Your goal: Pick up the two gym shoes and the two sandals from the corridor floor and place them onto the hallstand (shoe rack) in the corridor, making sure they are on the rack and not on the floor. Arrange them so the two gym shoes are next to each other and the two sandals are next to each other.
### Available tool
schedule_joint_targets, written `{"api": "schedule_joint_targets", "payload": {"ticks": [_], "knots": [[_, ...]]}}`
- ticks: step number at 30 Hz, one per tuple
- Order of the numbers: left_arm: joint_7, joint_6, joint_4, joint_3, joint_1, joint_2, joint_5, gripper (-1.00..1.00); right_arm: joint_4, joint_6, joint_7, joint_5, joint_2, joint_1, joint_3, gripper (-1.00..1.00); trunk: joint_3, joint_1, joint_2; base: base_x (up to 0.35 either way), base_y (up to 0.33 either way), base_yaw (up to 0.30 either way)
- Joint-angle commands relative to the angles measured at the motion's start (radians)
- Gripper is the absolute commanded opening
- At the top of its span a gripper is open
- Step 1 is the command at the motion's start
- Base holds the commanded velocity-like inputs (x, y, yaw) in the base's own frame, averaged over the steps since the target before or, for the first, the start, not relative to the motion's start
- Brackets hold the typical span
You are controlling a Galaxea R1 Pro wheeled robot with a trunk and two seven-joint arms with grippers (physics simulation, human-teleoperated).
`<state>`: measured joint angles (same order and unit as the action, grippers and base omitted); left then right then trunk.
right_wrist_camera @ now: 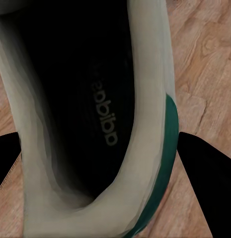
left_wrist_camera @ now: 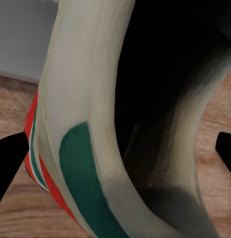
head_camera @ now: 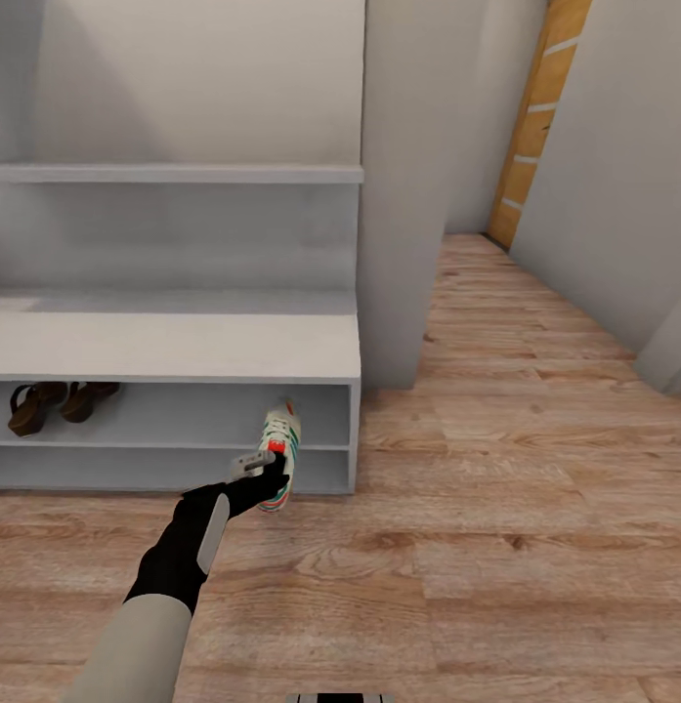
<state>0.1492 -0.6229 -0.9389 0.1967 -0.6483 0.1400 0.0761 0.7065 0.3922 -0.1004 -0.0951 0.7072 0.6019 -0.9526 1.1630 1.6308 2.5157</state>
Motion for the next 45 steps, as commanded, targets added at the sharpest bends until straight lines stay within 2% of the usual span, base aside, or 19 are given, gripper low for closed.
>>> {"api": "schedule_joint_targets", "payload": {"ticks": [1, 29, 45], "knots": [[0.001, -0.008, -0.001, 0.004, -0.001, 0.001, 0.008, -1.0, 0.001, 0.005, -0.002, -0.009, 0.0, 0.001, -0.003, -1.0, 0.001, 0.0, 0.0, 0.268, -0.157, 0.0], [0.001, -0.008, -0.001, 0.005, -0.001, 0.001, 0.008, -1.0, 0.001, 0.005, -0.002, -0.009, 0.0, 0.001, -0.003, -1.0, 0.001, 0.0, 0.0, 0.289, -0.159, 0.0], [0.001, -0.007, 0.0, 0.006, -0.001, 0.001, 0.008, -1.0, 0.001, 0.005, -0.002, -0.009, 0.0, 0.001, -0.003, -1.0, 0.001, 0.0, 0.0, 0.028, -0.007, 0.0]]}}
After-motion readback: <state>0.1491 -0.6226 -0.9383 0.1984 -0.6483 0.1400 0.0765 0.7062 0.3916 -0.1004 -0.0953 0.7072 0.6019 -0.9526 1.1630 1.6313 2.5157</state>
